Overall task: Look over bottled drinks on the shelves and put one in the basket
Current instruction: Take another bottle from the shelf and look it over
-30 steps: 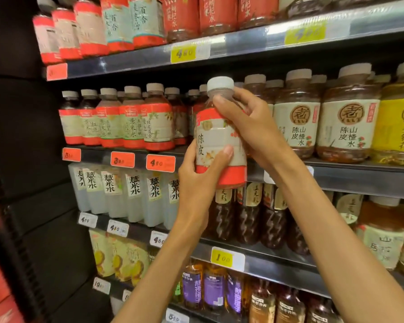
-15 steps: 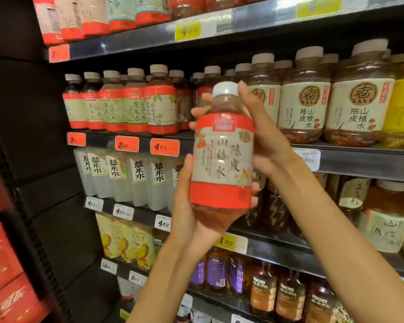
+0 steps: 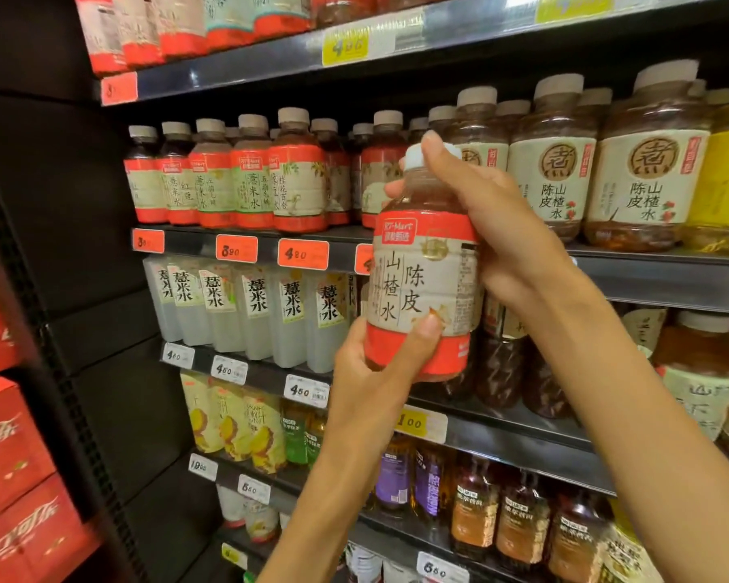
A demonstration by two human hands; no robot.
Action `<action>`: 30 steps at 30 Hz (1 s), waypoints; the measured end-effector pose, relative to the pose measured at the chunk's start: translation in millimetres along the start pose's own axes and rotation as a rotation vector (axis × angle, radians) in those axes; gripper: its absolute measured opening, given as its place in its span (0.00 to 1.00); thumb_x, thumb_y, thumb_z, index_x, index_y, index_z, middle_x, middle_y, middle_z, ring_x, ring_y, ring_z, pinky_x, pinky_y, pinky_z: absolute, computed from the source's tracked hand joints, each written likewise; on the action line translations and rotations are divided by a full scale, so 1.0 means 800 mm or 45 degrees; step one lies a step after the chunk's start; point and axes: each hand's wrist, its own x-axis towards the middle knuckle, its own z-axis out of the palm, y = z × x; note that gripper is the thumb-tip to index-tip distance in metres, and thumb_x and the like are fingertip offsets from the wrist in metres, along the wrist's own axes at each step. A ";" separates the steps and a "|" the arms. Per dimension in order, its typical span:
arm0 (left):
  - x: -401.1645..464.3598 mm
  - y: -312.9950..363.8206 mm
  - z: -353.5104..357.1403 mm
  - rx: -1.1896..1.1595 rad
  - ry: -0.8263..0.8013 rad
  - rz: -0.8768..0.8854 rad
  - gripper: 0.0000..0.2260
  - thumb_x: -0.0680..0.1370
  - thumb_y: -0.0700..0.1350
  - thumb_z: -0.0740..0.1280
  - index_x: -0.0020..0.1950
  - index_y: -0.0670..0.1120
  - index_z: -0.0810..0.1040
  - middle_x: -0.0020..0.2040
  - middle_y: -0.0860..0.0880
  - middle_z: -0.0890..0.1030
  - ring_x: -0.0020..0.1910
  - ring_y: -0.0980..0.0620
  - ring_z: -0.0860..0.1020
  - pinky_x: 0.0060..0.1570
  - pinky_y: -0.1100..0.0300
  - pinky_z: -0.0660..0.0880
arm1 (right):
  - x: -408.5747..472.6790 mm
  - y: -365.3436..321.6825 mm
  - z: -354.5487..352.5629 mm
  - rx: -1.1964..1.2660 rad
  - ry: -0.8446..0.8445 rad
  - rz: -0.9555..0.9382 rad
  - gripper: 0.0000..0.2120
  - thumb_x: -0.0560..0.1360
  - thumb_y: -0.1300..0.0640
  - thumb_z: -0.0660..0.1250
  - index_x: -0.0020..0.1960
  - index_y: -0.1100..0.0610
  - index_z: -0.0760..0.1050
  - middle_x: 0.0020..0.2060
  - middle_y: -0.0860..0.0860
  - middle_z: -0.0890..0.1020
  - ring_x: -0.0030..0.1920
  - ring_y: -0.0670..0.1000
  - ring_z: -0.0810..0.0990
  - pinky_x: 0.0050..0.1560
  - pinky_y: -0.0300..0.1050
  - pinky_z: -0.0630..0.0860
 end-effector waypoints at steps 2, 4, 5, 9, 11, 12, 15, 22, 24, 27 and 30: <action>-0.005 0.001 0.005 0.002 0.093 0.066 0.26 0.63 0.63 0.72 0.57 0.54 0.78 0.49 0.53 0.85 0.48 0.57 0.83 0.43 0.68 0.78 | 0.000 0.001 -0.005 0.073 -0.081 0.027 0.17 0.75 0.44 0.65 0.47 0.57 0.82 0.43 0.50 0.86 0.44 0.47 0.85 0.42 0.39 0.79; -0.010 0.002 0.010 -0.010 0.168 0.115 0.26 0.62 0.61 0.73 0.56 0.53 0.78 0.48 0.53 0.85 0.46 0.57 0.83 0.39 0.70 0.77 | 0.001 0.005 -0.008 0.225 -0.141 0.063 0.15 0.75 0.45 0.65 0.49 0.55 0.81 0.43 0.50 0.86 0.45 0.47 0.84 0.45 0.41 0.80; -0.011 0.004 0.011 -0.015 0.192 0.132 0.27 0.61 0.61 0.74 0.57 0.53 0.78 0.48 0.53 0.85 0.45 0.57 0.83 0.39 0.70 0.77 | 0.001 0.008 -0.009 0.293 -0.166 0.081 0.15 0.75 0.45 0.64 0.51 0.56 0.79 0.43 0.50 0.86 0.45 0.48 0.84 0.46 0.42 0.80; -0.015 0.007 0.011 -0.023 0.216 0.109 0.25 0.60 0.61 0.74 0.54 0.53 0.78 0.47 0.53 0.85 0.44 0.57 0.83 0.38 0.69 0.77 | 0.001 0.021 -0.007 0.463 -0.273 0.119 0.20 0.71 0.43 0.64 0.52 0.58 0.78 0.49 0.54 0.85 0.54 0.54 0.83 0.54 0.49 0.78; -0.015 0.006 0.007 -0.034 0.171 0.062 0.24 0.61 0.62 0.73 0.53 0.54 0.79 0.47 0.53 0.85 0.46 0.56 0.83 0.40 0.69 0.77 | 0.002 0.025 -0.003 0.564 -0.302 0.119 0.17 0.71 0.45 0.65 0.47 0.59 0.78 0.47 0.55 0.85 0.53 0.55 0.83 0.54 0.49 0.77; -0.015 0.004 0.003 -0.028 0.140 0.035 0.23 0.62 0.63 0.72 0.53 0.55 0.79 0.48 0.53 0.85 0.47 0.56 0.83 0.41 0.69 0.77 | 0.002 0.026 -0.001 0.571 -0.296 0.116 0.14 0.72 0.47 0.65 0.45 0.59 0.77 0.44 0.55 0.85 0.50 0.55 0.83 0.52 0.48 0.78; -0.016 0.005 -0.002 -0.056 0.051 -0.048 0.25 0.64 0.66 0.70 0.57 0.57 0.78 0.53 0.53 0.85 0.53 0.56 0.82 0.48 0.63 0.78 | 0.003 0.023 0.003 0.449 -0.213 0.106 0.12 0.74 0.49 0.65 0.42 0.58 0.77 0.39 0.54 0.84 0.45 0.53 0.84 0.47 0.46 0.79; -0.001 0.002 0.003 -0.847 0.286 -0.288 0.22 0.79 0.60 0.58 0.57 0.46 0.81 0.53 0.41 0.84 0.49 0.43 0.82 0.45 0.52 0.80 | -0.006 0.023 0.016 -0.019 -0.067 -0.010 0.14 0.77 0.46 0.65 0.51 0.56 0.80 0.47 0.52 0.86 0.49 0.49 0.85 0.47 0.45 0.81; 0.003 0.005 -0.003 -1.037 0.152 -0.475 0.24 0.76 0.60 0.60 0.49 0.41 0.85 0.45 0.37 0.83 0.38 0.41 0.81 0.36 0.55 0.80 | -0.006 0.023 0.014 -0.072 -0.176 -0.013 0.18 0.77 0.45 0.62 0.57 0.56 0.79 0.54 0.55 0.84 0.59 0.58 0.80 0.61 0.61 0.75; 0.001 0.001 -0.009 -1.164 -0.078 -0.692 0.27 0.76 0.59 0.58 0.45 0.37 0.85 0.43 0.37 0.83 0.33 0.42 0.81 0.32 0.57 0.80 | -0.005 0.022 0.015 0.108 -0.349 0.013 0.19 0.77 0.48 0.57 0.59 0.59 0.77 0.54 0.55 0.84 0.58 0.55 0.81 0.58 0.51 0.78; 0.000 -0.003 -0.011 -1.182 -0.209 -0.769 0.27 0.77 0.58 0.57 0.49 0.38 0.85 0.48 0.37 0.83 0.39 0.41 0.83 0.33 0.55 0.82 | -0.005 0.025 0.021 0.258 -0.454 0.019 0.15 0.77 0.52 0.58 0.53 0.59 0.78 0.46 0.53 0.85 0.51 0.53 0.83 0.53 0.45 0.78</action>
